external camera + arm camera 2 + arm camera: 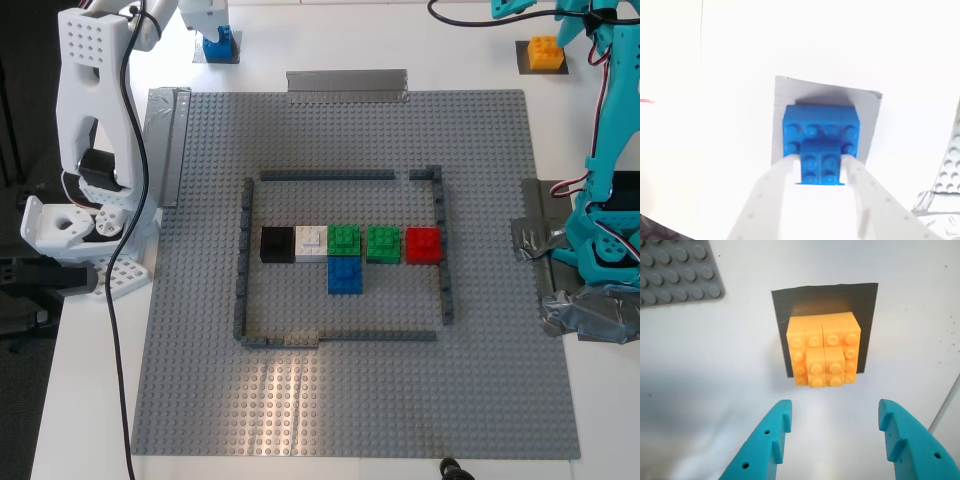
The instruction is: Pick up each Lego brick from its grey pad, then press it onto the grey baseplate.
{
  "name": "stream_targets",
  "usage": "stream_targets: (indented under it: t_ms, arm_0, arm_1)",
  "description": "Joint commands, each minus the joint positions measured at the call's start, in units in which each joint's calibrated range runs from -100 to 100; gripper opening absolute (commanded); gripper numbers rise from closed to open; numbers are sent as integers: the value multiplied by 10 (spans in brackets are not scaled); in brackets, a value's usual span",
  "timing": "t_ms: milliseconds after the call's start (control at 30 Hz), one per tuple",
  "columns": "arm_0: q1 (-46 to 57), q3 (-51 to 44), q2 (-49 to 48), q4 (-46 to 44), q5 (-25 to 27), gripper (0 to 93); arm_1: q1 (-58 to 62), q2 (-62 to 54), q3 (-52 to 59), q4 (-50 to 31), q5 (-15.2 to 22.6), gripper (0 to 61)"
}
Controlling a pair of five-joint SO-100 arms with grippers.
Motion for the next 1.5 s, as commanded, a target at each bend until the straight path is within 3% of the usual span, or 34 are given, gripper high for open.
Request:
stream_targets:
  t_ms: [0,200,533,1067,1200,1467]
  arm_0:
    - [3,-16,6,6,4,193]
    - [4,-16,26,6,4,192]
    - [-2,-17,25,6,4,192]
    - [-24,-17,26,1,3,191]
    - [-20,-17,28,1,4,191]
    - [-20,-17,28,0,4,191]
  arm_1:
    - [3,-15,-40,-2,3,61]
    - [10,-53,-45,-1,5,4]
    - [33,-171,-24,65,-10,2]
    - [106,-419,228,68,-19,2]
    - [147,-486,309,82,-42,2]
    - [303,-583,451,106,-123,2]
